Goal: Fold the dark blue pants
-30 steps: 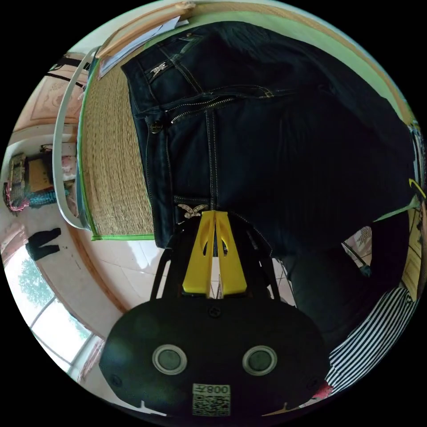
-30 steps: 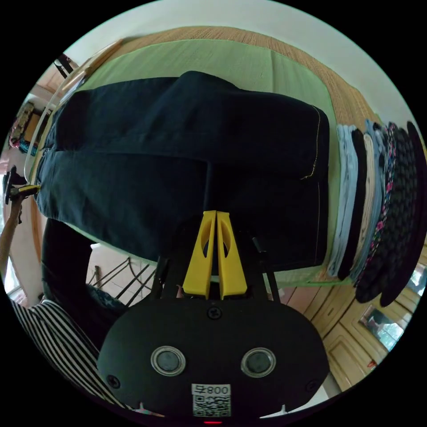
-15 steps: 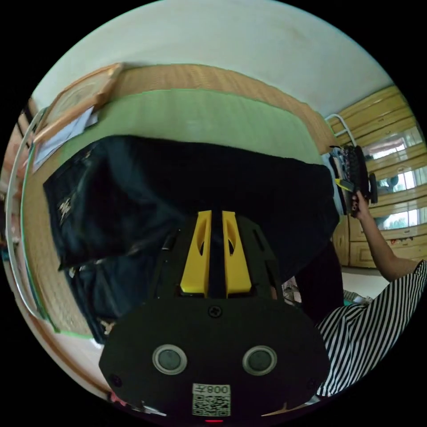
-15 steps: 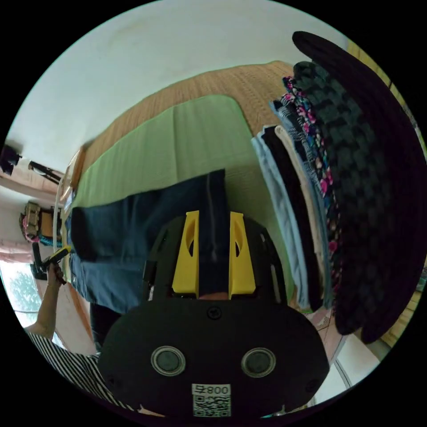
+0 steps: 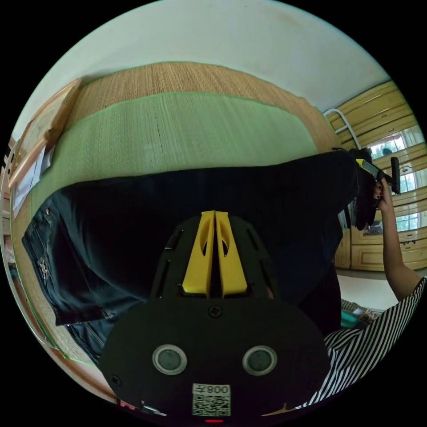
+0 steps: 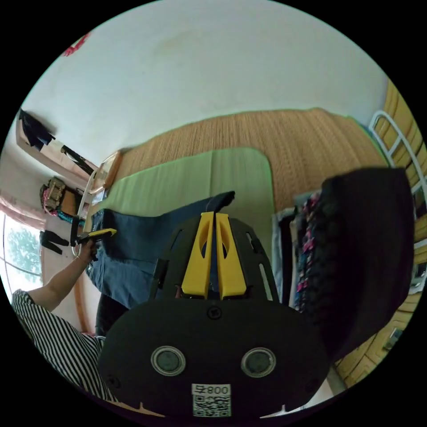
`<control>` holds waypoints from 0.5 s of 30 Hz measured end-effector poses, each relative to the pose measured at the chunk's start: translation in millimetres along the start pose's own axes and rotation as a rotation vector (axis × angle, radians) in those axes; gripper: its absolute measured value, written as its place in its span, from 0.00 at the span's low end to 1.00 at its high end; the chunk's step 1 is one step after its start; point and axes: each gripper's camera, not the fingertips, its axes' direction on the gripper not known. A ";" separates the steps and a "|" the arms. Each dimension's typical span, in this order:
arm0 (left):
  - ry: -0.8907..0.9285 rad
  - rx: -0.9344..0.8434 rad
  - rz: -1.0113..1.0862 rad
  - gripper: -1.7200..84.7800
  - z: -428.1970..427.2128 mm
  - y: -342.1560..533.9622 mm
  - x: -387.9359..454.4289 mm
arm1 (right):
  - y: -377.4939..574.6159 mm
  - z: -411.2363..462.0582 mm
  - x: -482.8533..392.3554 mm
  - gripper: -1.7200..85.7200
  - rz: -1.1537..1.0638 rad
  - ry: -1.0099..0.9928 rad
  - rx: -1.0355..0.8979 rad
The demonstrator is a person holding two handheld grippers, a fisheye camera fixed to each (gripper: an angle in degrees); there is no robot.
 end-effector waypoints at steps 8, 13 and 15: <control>-0.045 -0.034 -0.019 0.02 58.0 -12.4 -23.1 | -48.9 38.6 29.0 0.02 0.140 0.151 -0.096; -0.084 -0.087 -0.051 0.02 107.8 -2.5 -41.4 | -20.8 113.6 -0.8 0.02 0.055 0.093 -0.198; -0.063 -0.100 -0.071 0.02 121.1 -8.8 -49.0 | -15.2 155.9 0.3 0.02 0.064 0.157 -0.306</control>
